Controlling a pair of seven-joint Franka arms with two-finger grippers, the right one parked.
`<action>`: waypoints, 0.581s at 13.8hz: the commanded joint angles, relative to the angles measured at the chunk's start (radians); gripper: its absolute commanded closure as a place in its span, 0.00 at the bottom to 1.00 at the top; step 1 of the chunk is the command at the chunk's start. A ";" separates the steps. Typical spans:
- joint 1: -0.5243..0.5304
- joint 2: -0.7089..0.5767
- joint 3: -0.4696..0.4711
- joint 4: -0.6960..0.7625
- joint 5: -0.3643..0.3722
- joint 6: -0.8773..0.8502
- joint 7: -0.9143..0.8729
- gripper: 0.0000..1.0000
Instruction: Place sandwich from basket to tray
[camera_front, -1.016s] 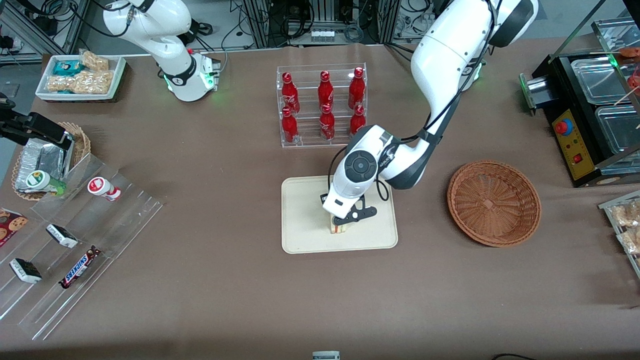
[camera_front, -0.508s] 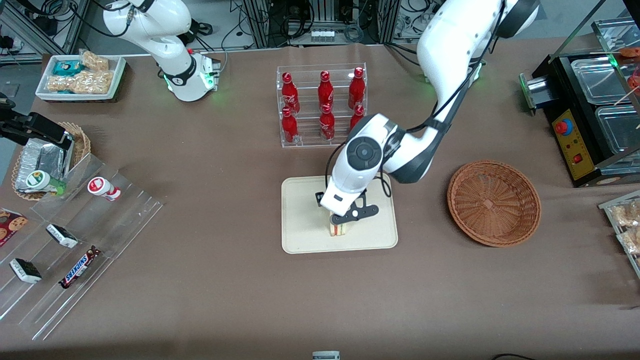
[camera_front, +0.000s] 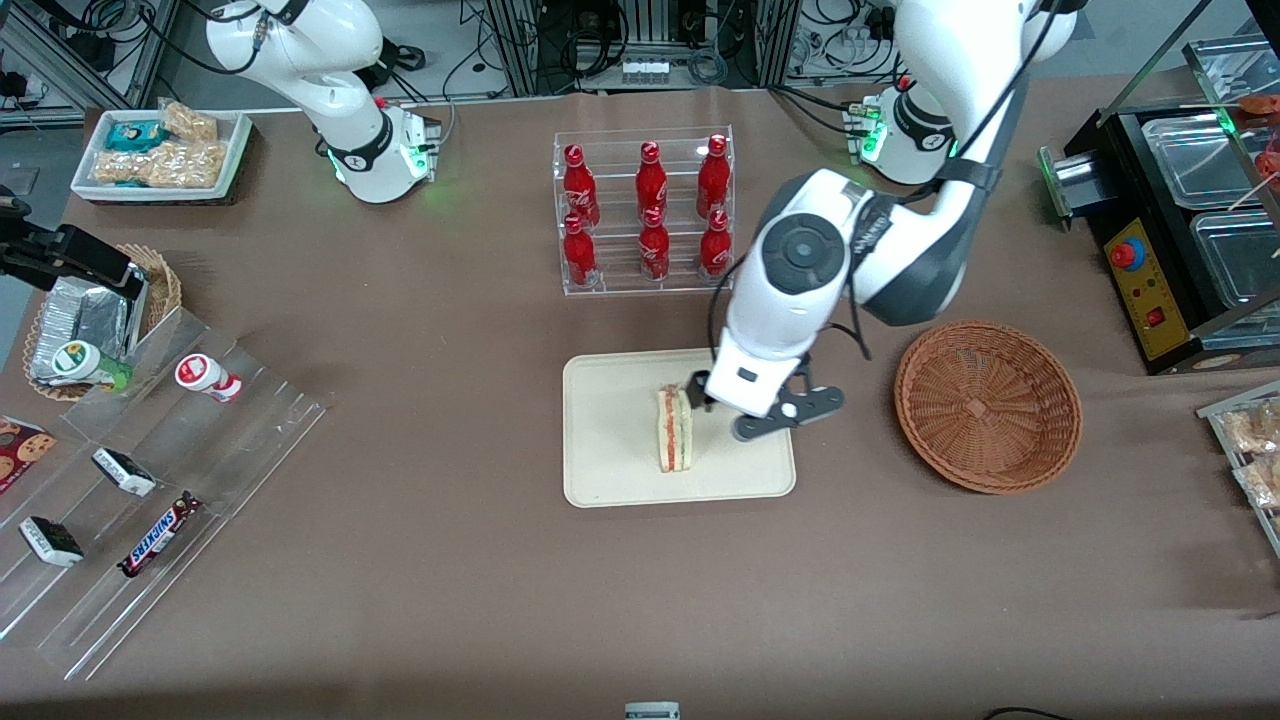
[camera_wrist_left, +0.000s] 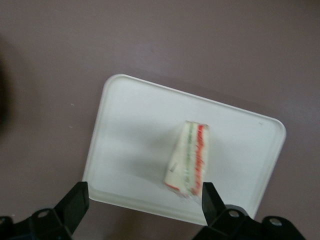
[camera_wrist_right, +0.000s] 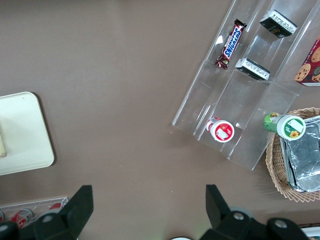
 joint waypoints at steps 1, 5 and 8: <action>0.102 -0.095 0.004 -0.104 0.011 -0.005 0.113 0.00; 0.285 -0.261 0.004 -0.271 -0.009 -0.011 0.340 0.00; 0.376 -0.330 0.004 -0.298 -0.011 -0.090 0.509 0.00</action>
